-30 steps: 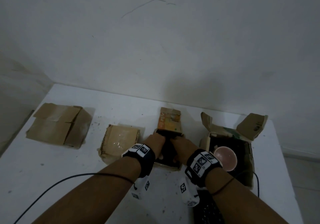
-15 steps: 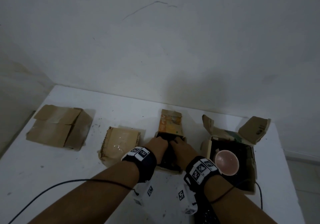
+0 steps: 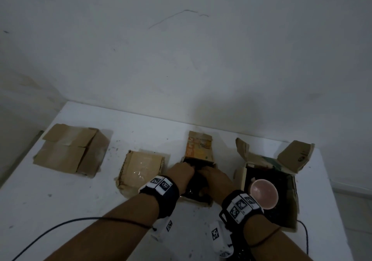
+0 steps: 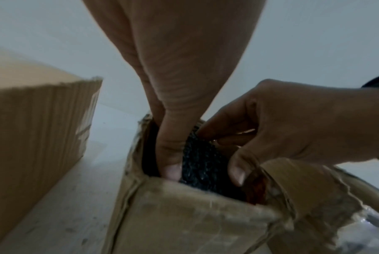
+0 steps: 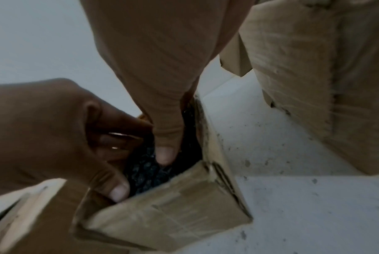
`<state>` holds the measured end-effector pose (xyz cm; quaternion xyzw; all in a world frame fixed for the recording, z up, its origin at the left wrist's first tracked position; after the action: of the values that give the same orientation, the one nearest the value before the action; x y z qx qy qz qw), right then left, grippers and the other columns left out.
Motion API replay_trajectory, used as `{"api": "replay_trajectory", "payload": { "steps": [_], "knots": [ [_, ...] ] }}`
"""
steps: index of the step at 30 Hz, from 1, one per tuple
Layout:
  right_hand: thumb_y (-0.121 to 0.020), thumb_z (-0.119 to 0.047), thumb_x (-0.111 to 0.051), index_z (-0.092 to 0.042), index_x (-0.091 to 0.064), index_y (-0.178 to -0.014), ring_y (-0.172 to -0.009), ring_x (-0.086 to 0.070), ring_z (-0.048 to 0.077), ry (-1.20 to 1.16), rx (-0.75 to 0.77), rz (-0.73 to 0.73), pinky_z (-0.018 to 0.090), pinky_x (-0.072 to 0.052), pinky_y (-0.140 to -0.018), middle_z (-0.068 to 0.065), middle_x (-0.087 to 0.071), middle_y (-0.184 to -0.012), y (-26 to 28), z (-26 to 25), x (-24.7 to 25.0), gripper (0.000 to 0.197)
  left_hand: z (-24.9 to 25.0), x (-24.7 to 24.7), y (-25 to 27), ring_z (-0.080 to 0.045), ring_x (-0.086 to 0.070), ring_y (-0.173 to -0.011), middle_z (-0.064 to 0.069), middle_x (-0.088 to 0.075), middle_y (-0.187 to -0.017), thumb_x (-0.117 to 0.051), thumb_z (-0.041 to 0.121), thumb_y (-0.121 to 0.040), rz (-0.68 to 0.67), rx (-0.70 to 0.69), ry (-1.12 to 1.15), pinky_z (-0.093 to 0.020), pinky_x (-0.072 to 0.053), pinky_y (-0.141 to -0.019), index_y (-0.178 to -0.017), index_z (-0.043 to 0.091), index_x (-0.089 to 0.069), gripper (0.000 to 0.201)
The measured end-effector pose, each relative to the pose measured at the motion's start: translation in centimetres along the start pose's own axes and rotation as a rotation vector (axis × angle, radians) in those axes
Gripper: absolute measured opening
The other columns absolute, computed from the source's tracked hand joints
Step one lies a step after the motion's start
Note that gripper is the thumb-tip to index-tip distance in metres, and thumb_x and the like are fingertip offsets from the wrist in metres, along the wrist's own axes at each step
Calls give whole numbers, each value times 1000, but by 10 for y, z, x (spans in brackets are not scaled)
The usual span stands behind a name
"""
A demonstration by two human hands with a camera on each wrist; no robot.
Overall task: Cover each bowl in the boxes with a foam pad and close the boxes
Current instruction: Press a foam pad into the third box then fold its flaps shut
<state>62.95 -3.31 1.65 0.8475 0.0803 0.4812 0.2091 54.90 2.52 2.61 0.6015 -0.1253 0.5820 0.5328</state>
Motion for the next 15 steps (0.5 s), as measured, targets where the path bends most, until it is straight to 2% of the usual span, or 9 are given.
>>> {"api": "replay_trajectory", "payload": {
  "steps": [2, 4, 5, 7, 10, 11, 12, 13, 15],
  "knots": [
    [-85, -30, -67, -17, -53, -131, -122, -47, 19, -64, -26, 102, 21, -33, -97, 3, -52, -134, 7, 3, 13, 50, -6, 8, 5, -30, -62, -104, -14, -64, -116, -69, 6, -75, 100, 1, 125, -34, -49, -83, -114, 8, -60, 41],
    [-89, -36, -62, -15, -62, -116, -107, -54, 19, -165, -82, 332, 19, -37, -87, 5, -59, -117, 14, 10, 32, 35, -17, 14, 12, -25, -60, -110, -10, -63, -121, -67, 12, -81, 248, 37, 314, -30, -47, -91, -120, 13, -62, 40],
    [-91, -35, -60, -14, -63, -111, -102, -56, 20, -256, -123, 459, 22, -40, -85, 6, -60, -111, 15, 17, 41, 29, -22, 17, 18, -23, -59, -114, -8, -62, -125, -65, 15, -85, 342, 59, 403, -26, -44, -95, -125, 13, -60, 40],
    [-92, -34, -57, -14, -57, -118, -106, -57, 25, -428, -252, 578, 29, -45, -89, 9, -56, -118, 10, 35, 48, 32, -27, 18, 28, -22, -58, -114, -6, -62, -125, -57, 14, -92, 481, 95, 518, -20, -39, -90, -130, 15, -56, 37],
    [-94, -43, -49, -18, -32, -143, -125, -47, 32, -719, -497, 369, 37, -40, -102, 14, -42, -143, -13, 55, 35, 57, -31, -4, 28, -25, -59, -110, -7, -64, -124, -44, 7, -95, 399, 183, 576, -23, -43, -90, -144, 25, -40, 52],
    [-96, -43, -47, -16, -28, -145, -127, -45, 33, -833, -554, 300, 38, -38, -103, 14, -38, -147, -19, 57, 31, 59, -35, -11, 28, -26, -61, -107, -9, -66, -119, -42, 5, -95, 355, 225, 590, -28, -48, -92, -146, 28, -36, 56],
    [-97, -42, -44, -10, -32, -143, -125, -46, 33, -901, -576, 260, 40, -37, -104, 17, -38, -147, -25, 58, 30, 56, -39, -15, 28, -26, -63, -102, -9, -68, -114, -40, 5, -94, 337, 263, 609, -33, -52, -90, -145, 31, -37, 58],
    [-99, -40, -40, -1, -42, -134, -115, -52, 35, -919, -575, 246, 43, -39, -102, 23, -44, -141, -29, 57, 32, 53, -42, -19, 28, -24, -65, -96, -8, -69, -109, -40, 5, -93, 336, 288, 628, -37, -55, -86, -144, 33, -39, 58],
    [-101, -43, -31, 16, -53, -114, -85, -57, 39, -938, -575, 290, 46, -46, -82, 37, -57, -110, -33, 56, 37, 65, -48, -24, 27, -20, -66, -90, -4, -71, -104, -41, 8, -92, 341, 310, 674, -38, -57, -82, -140, 39, -42, 57]
  ]
}}
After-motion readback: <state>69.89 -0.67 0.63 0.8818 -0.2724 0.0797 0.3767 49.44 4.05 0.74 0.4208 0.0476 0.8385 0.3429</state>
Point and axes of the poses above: each hand's wrist, its own y-axis away from the middle knuckle, its own x-axis out of the back of the hand, z = x × y, the point moved 7 cm from there along -y, towards the middle knuckle
